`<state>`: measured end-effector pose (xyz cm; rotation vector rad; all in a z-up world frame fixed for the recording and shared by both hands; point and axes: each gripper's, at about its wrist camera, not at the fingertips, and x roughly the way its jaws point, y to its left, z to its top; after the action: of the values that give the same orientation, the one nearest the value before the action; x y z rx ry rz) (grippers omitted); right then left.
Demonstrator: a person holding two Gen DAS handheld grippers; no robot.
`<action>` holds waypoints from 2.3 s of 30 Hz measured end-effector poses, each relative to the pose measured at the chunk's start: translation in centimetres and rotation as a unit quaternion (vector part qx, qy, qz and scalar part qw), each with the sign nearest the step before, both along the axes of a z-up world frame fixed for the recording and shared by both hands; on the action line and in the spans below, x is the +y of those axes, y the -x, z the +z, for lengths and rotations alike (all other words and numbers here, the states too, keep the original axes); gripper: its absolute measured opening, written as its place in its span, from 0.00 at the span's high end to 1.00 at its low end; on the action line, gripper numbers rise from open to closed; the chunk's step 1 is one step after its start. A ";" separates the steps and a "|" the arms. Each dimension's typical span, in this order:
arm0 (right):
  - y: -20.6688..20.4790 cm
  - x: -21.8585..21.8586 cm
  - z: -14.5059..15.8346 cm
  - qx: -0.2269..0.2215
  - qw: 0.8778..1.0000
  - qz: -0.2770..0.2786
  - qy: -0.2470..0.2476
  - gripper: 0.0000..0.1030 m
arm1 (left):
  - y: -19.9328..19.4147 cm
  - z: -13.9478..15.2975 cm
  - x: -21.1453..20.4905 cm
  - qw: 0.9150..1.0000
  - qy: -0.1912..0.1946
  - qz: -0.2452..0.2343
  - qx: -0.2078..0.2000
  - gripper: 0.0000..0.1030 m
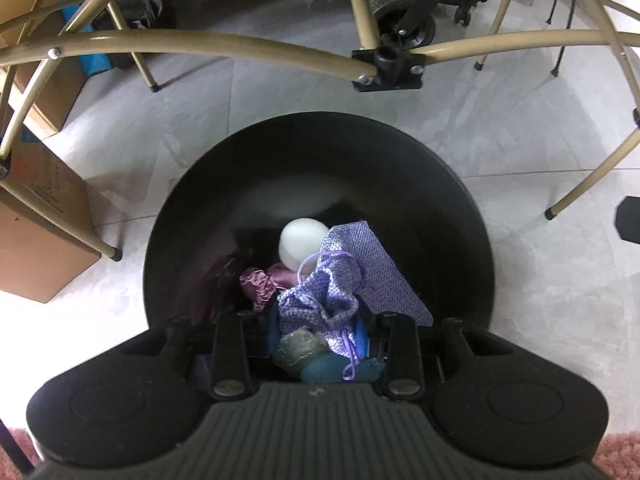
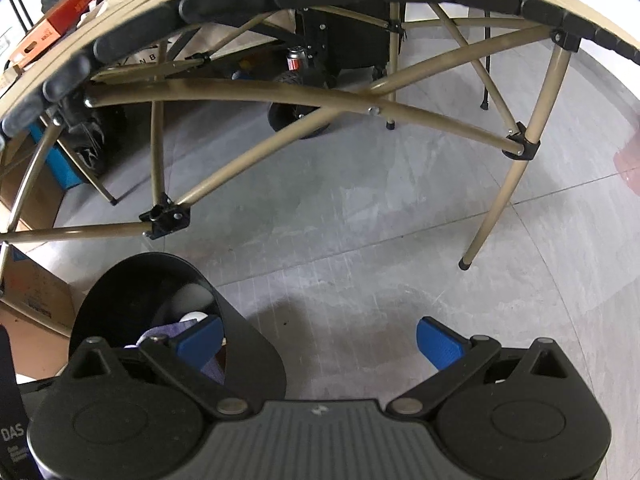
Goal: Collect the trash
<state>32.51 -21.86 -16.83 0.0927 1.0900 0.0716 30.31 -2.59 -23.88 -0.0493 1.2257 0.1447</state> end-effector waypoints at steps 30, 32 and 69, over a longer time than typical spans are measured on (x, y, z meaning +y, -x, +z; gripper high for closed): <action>0.0 0.4 0.3 -0.005 1.000 0.009 -0.002 0.00 | 0.3 0.7 0.7 1.000 -0.010 0.010 -0.004 0.00; 0.1 0.6 0.5 -0.008 1.000 0.013 -0.004 0.00 | 0.5 1.0 0.8 1.000 -0.008 0.011 -0.007 0.00; 20.3 2.6 18.1 -0.280 0.945 0.141 -0.096 0.00 | 21.5 23.0 6.1 0.945 -0.022 0.002 -0.327 0.00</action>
<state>12.22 -19.22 1.31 0.0831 0.5169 0.4375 8.82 3.47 -0.86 -0.0555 0.5580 0.1438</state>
